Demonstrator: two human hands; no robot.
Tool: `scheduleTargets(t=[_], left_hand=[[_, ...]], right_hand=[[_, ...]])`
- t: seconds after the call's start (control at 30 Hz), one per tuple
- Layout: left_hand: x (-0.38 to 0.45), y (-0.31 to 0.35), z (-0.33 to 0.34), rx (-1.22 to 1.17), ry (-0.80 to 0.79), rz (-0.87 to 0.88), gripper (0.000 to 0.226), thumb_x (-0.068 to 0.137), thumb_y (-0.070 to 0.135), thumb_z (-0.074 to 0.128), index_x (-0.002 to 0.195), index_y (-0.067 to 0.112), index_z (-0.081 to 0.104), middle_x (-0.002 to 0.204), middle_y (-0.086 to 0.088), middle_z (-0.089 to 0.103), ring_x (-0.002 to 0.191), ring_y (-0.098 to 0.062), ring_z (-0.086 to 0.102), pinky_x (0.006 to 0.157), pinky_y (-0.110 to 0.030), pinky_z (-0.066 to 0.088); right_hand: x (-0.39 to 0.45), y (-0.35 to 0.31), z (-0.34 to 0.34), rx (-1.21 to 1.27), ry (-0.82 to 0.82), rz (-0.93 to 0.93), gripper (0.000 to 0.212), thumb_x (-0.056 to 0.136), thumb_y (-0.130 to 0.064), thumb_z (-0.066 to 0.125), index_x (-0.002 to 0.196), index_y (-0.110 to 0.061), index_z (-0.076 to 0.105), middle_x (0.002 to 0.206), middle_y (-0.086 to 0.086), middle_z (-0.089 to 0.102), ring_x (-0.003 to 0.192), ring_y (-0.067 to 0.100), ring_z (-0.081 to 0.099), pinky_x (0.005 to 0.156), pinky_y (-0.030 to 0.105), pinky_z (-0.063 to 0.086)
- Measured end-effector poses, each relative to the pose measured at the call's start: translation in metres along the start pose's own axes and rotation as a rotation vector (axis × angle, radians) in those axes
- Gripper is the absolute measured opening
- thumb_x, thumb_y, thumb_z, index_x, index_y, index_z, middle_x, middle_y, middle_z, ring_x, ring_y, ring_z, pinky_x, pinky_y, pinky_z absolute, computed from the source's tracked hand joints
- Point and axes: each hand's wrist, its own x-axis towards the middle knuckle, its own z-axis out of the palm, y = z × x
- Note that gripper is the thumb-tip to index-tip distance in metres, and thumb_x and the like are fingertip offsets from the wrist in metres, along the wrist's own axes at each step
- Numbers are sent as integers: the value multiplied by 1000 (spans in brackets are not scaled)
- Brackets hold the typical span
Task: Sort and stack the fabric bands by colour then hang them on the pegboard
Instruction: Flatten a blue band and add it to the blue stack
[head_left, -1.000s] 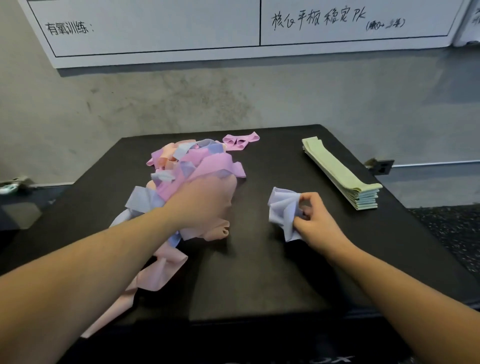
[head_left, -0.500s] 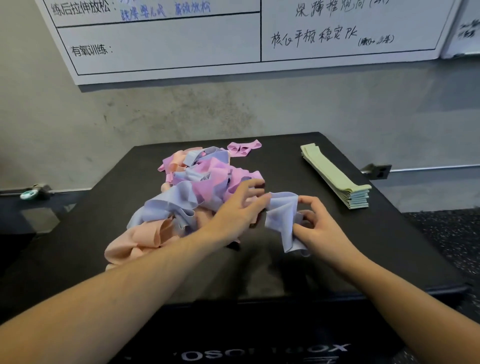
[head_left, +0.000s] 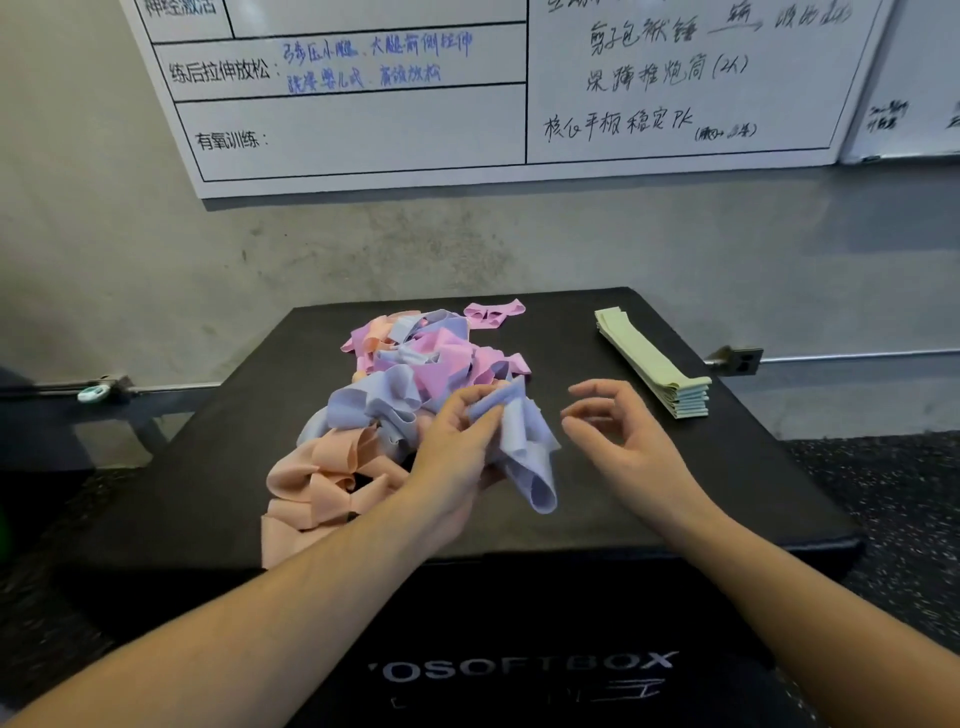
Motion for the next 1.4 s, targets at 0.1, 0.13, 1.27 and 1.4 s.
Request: scheduleTargets(t=[0.1, 0.13, 1.27, 1.4], left_hand=[[-12, 13, -1, -16, 74, 26, 16, 98, 11, 63, 109, 21, 57, 107, -10, 72, 92, -29, 67, 64, -36, 55], [-15, 18, 0, -21, 91, 34, 18, 97, 11, 66, 109, 20, 56, 111, -13, 71, 96, -31, 69, 65, -39, 57], [-100, 98, 26, 102, -9, 118, 31, 91, 15, 74, 116, 25, 60, 107, -3, 74, 105, -27, 71, 94, -54, 58], [-100, 101, 18, 53, -46, -11, 30, 97, 19, 67, 125, 27, 62, 116, -4, 73, 105, -24, 70, 85, -43, 61]], right_hand=[[-13, -21, 3, -65, -49, -59, 19, 86, -30, 77, 103, -26, 69, 99, -14, 69, 88, -3, 61, 77, 12, 46], [-16, -26, 4, -138, -101, -74, 25, 82, -34, 80, 104, -28, 69, 102, -16, 67, 91, -3, 61, 78, 12, 45], [-56, -152, -35, 150, -110, -56, 18, 97, -11, 63, 93, -22, 76, 93, 3, 73, 86, 15, 64, 75, 32, 52], [-50, -162, -40, 171, -9, -130, 12, 95, -11, 66, 101, -16, 76, 93, -3, 75, 86, 9, 66, 76, 22, 54]])
